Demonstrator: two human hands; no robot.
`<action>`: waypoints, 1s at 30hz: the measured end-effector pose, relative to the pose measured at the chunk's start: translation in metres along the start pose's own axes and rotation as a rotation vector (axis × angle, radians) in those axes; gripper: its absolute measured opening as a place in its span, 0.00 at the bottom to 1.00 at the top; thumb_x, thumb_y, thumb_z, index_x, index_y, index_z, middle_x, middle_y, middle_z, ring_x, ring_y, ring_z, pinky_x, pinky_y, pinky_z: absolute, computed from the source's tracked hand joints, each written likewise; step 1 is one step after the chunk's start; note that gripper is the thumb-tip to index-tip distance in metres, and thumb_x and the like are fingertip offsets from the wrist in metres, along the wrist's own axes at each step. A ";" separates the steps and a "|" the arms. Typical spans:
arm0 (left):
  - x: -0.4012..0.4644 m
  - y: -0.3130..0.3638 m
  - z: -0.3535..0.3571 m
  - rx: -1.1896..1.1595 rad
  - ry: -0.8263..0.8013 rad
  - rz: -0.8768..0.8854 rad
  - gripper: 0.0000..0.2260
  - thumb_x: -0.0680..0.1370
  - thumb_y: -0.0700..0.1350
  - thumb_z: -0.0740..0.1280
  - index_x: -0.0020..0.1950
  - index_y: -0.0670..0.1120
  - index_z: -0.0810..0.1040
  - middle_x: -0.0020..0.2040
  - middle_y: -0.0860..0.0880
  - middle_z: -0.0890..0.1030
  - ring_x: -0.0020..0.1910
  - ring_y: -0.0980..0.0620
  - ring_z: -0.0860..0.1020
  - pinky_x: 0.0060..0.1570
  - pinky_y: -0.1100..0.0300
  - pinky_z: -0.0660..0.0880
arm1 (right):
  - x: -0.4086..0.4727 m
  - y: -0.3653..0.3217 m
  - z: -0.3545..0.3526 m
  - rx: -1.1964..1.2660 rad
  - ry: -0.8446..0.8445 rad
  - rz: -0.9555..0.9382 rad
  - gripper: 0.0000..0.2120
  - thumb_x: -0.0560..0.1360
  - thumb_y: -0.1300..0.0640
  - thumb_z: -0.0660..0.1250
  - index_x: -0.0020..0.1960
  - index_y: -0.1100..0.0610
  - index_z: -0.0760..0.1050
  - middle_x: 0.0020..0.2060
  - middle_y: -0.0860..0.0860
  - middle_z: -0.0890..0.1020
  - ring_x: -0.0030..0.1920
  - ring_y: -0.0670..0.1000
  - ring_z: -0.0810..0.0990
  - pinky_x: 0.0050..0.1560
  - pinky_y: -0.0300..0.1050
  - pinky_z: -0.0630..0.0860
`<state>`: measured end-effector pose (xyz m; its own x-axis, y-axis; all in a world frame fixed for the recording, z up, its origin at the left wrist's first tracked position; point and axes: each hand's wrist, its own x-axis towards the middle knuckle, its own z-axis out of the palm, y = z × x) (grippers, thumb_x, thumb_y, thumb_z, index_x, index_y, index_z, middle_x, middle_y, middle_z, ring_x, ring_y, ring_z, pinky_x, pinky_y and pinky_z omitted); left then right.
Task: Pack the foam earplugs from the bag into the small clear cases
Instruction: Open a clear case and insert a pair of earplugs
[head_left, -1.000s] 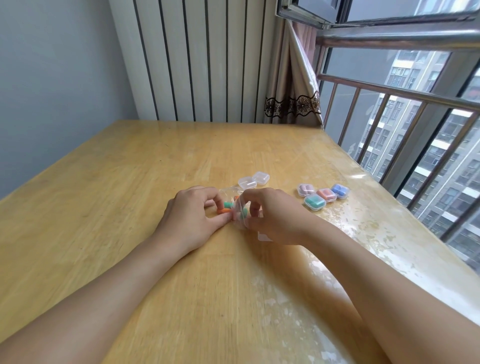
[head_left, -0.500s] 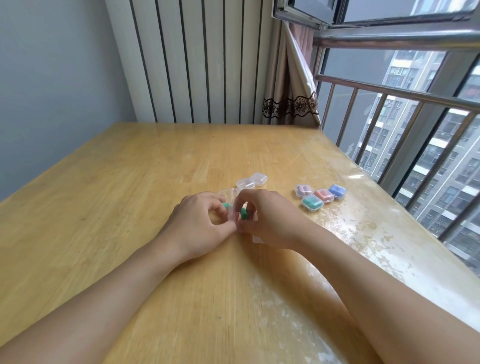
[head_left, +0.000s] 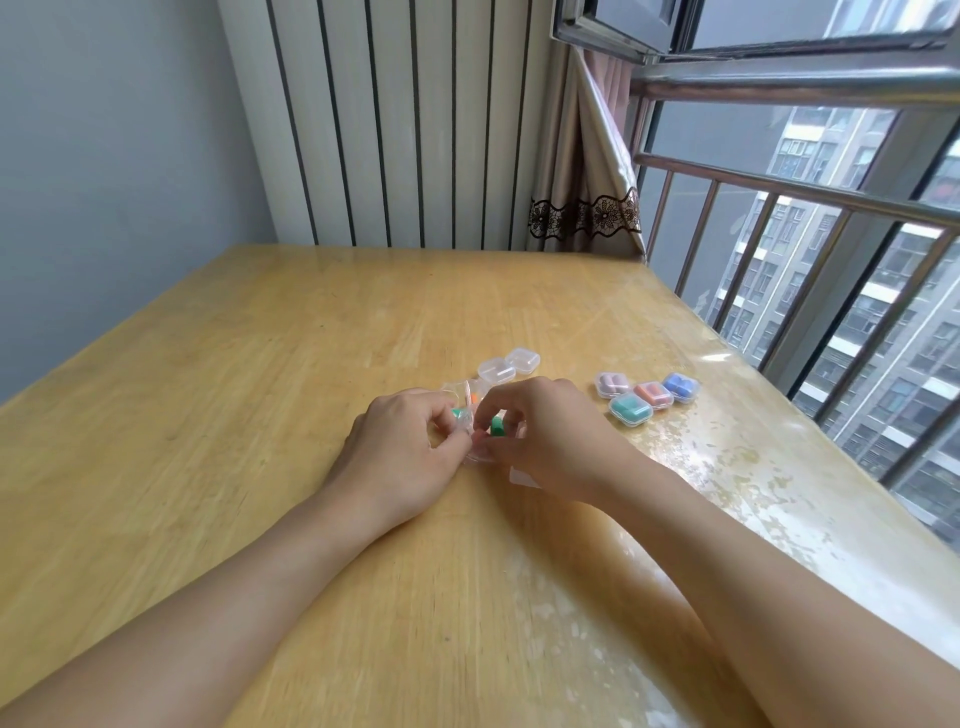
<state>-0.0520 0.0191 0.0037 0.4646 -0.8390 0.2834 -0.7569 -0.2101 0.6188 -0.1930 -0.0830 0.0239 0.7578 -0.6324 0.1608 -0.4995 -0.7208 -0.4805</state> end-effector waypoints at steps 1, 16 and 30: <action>0.000 0.000 0.000 0.003 0.006 -0.006 0.10 0.74 0.51 0.69 0.35 0.49 0.79 0.52 0.57 0.84 0.55 0.52 0.80 0.54 0.58 0.74 | -0.001 0.000 -0.001 0.014 0.006 -0.002 0.07 0.73 0.45 0.75 0.48 0.47 0.82 0.38 0.47 0.83 0.39 0.48 0.81 0.42 0.46 0.77; -0.001 -0.002 -0.006 0.025 0.015 0.013 0.12 0.74 0.54 0.71 0.36 0.49 0.77 0.51 0.54 0.83 0.54 0.52 0.80 0.51 0.54 0.76 | -0.008 -0.003 -0.006 0.105 0.068 -0.056 0.06 0.77 0.54 0.73 0.51 0.43 0.84 0.42 0.48 0.84 0.45 0.47 0.82 0.50 0.53 0.81; -0.002 -0.001 -0.006 0.041 0.057 -0.006 0.13 0.73 0.56 0.72 0.35 0.49 0.77 0.50 0.55 0.82 0.51 0.52 0.80 0.51 0.53 0.76 | -0.010 -0.003 -0.009 0.099 0.014 -0.070 0.23 0.77 0.56 0.72 0.70 0.42 0.74 0.50 0.47 0.84 0.45 0.40 0.78 0.42 0.30 0.72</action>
<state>-0.0498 0.0239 0.0068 0.4936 -0.8081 0.3216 -0.7717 -0.2364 0.5904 -0.2029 -0.0774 0.0317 0.7834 -0.5855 0.2084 -0.4009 -0.7323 -0.5505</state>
